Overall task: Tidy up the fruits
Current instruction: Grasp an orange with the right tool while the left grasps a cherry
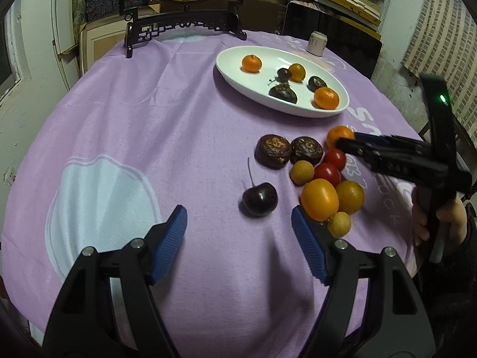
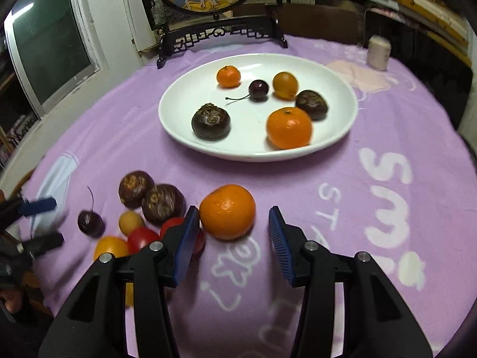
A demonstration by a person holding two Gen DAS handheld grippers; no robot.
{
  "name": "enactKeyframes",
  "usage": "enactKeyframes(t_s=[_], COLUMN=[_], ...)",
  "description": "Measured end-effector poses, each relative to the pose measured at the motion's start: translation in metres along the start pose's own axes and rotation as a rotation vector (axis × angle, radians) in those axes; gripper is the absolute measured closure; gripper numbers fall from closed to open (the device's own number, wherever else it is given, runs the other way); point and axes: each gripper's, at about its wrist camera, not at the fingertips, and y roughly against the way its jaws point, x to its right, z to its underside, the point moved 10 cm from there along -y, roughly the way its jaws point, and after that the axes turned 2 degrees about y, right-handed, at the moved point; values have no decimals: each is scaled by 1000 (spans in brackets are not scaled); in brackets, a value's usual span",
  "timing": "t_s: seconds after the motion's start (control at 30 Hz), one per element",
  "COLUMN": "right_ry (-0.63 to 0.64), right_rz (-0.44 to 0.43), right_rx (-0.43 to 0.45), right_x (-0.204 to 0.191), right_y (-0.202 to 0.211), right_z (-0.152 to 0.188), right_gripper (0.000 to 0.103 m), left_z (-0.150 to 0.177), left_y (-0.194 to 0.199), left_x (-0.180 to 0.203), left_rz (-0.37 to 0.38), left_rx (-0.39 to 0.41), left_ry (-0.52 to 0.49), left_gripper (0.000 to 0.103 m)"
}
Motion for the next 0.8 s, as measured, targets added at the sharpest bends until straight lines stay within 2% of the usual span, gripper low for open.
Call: enactKeyframes(t_s=[0.03,0.07,0.1,0.23,0.43,0.53,0.63,0.7,0.77,0.8], right_ry=[-18,-29,-39,8,0,-16,-33,-40,-40,-38], right_rz=[-26,-47,-68,48,98,108,93,92,105,112], right_rx=[-11,-16,-18,10,-35,-59,-51,-47,-56,-64], right_x=[0,0,-1,-1,9,15,17,17,19,20], right_y=[-3,-4,-4,13,43,50,55,54,48,45], right_z=[-2,-2,-3,1,39,61,69,69,69,70], right_gripper=[55,62,63,63,63,63,63,63,63,62], left_z=[0,2,3,5,3,4,-1,-3,-5,-4], left_y=[-1,-4,-5,-11,-25,-34,-38,-41,-42,-42], left_x=[1,2,3,2,5,9,15,18,19,20], left_rz=[2,6,6,-4,-4,-1,-6,-2,-9,-3], left_rx=[-6,-16,-22,-39,-67,-83,-70,-65,-62,-62], left_ry=[1,4,6,16,21,14,-5,-12,-19,-21], left_gripper=[29,29,29,29,31,40,47,57,72,72])
